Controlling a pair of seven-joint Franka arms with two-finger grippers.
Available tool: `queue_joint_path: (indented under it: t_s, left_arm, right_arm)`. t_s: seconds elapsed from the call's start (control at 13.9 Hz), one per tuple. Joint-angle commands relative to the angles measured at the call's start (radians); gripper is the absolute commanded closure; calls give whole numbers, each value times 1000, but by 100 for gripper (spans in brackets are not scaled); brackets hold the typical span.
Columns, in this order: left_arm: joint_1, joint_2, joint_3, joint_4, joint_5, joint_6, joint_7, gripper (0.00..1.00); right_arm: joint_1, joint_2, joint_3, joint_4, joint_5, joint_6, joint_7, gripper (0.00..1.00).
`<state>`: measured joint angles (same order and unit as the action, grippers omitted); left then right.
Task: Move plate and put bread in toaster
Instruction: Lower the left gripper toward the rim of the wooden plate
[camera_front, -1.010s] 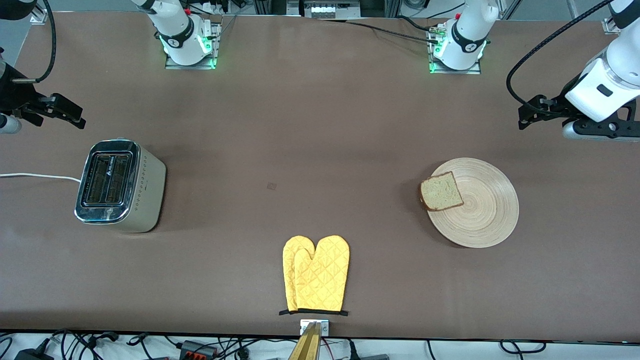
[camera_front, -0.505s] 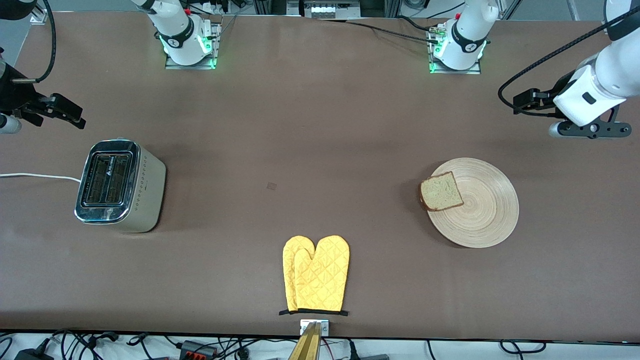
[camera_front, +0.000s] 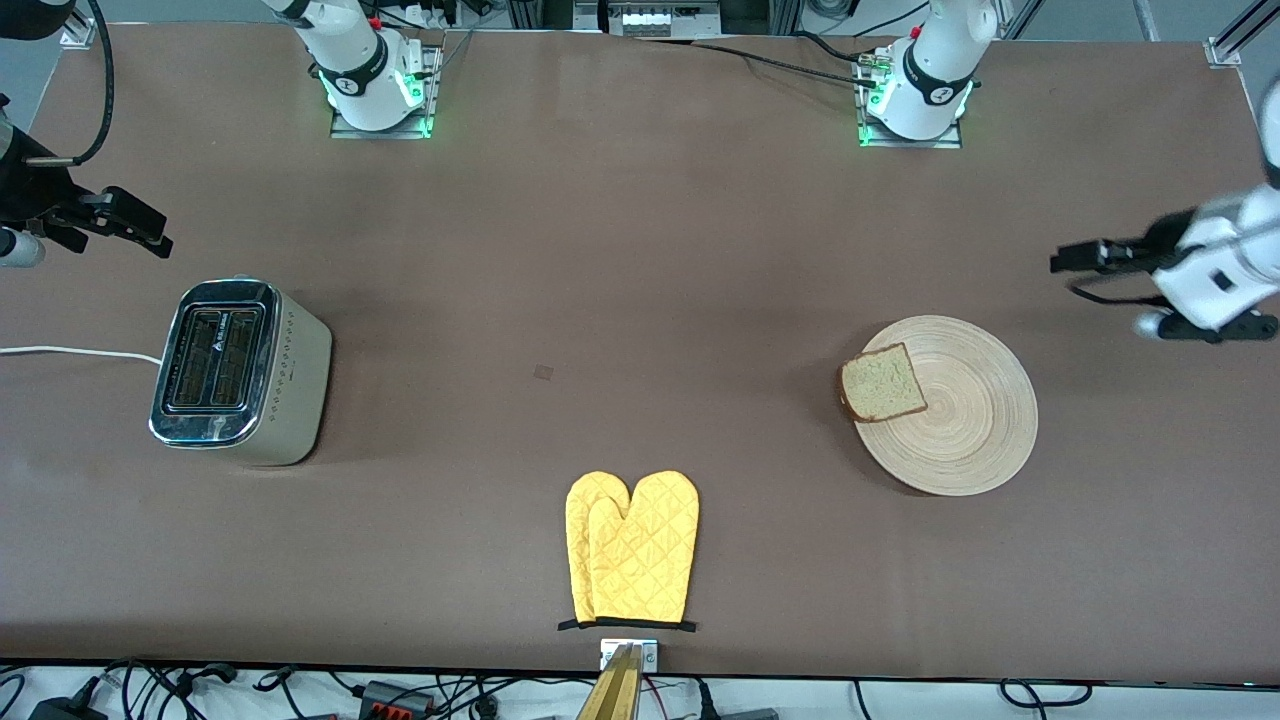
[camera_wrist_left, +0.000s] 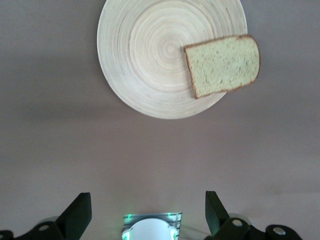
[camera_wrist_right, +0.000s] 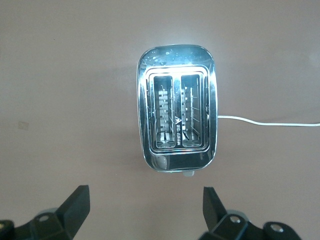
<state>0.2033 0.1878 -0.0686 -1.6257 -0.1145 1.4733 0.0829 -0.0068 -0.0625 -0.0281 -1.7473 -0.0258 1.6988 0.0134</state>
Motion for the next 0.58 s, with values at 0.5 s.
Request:
queue_joint_path:
  t_s: [0.5]
  left_arm:
    - [369,433,-7,63,-493,96,685,0]
  right_arm:
    - [-1,-13,2,-17,10,9,-18,0]
